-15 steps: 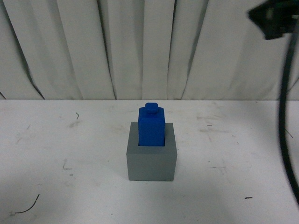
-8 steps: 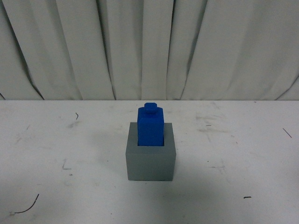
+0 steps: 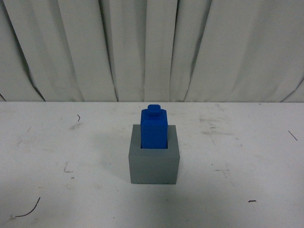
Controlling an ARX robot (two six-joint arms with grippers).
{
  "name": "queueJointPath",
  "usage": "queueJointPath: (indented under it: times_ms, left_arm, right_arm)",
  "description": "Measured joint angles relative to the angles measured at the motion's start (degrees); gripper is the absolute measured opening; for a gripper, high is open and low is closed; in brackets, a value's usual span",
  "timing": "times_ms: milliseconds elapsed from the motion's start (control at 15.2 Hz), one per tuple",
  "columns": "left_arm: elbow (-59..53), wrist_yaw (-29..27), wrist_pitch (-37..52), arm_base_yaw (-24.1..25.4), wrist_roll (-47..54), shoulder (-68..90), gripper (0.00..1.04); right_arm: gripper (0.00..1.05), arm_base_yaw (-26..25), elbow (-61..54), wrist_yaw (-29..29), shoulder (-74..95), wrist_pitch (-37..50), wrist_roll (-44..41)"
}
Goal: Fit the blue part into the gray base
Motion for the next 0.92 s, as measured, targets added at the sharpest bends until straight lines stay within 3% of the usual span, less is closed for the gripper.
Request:
queueJointPath:
  times_ms: [460, 722, 788, 919]
  left_arm:
    - [0.0, 0.0, 0.0, 0.0, 0.0, 0.0, 0.98]
    - [0.0, 0.0, 0.0, 0.0, 0.0, 0.0, 0.98]
    - [0.0, 0.0, 0.0, 0.0, 0.0, 0.0, 0.98]
    - [0.0, 0.0, 0.0, 0.0, 0.0, 0.0, 0.98]
  right_arm:
    - [0.02, 0.1, -1.8, 0.0, -2.1, 0.9, 0.0]
    - [0.02, 0.1, -1.8, 0.0, -10.8, -8.1, 0.0]
    - [0.02, 0.1, -1.7, 0.0, -18.8, -19.3, 0.0]
    - [0.02, 0.1, -1.7, 0.0, -21.8, -19.8, 0.0]
